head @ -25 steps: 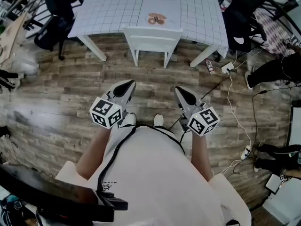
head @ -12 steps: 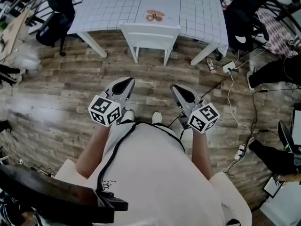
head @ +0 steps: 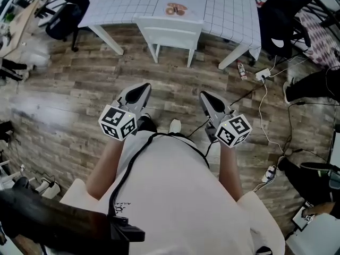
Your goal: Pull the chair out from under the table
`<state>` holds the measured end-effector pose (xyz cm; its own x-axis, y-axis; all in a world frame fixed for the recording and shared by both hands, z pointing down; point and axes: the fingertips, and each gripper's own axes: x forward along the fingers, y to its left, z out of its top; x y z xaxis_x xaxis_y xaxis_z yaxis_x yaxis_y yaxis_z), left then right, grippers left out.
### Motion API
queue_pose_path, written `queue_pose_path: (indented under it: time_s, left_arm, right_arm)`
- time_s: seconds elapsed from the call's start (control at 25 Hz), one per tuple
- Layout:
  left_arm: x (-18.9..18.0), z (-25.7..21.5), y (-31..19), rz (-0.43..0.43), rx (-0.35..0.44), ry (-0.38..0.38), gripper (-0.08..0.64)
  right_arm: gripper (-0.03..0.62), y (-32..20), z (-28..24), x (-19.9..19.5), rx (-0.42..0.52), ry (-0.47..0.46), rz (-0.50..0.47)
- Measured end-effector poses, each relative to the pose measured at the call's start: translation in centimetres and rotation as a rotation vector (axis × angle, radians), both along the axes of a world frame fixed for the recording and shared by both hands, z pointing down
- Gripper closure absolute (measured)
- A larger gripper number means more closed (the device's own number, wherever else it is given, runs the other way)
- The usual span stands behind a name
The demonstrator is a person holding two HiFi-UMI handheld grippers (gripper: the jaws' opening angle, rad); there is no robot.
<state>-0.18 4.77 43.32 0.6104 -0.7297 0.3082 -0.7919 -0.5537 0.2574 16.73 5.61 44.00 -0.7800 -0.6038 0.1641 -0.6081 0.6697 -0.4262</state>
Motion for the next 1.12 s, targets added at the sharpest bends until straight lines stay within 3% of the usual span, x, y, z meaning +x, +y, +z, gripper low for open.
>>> queue_pose_path:
  time_s: [0.64, 1.12]
  left_arm:
    - [-0.1, 0.8, -1.5, 0.002, -0.013, -0.012, 0.554]
    - [-4.9, 1.3, -11.1, 0.066, -0.024, 0.028, 0.554]
  right_arm:
    - [0.586, -1.4, 1.1, -0.3, -0.023, -0.013, 0.005]
    - [0.586, -10.5, -0.2, -5.7, -0.009, 0.032, 0.054]
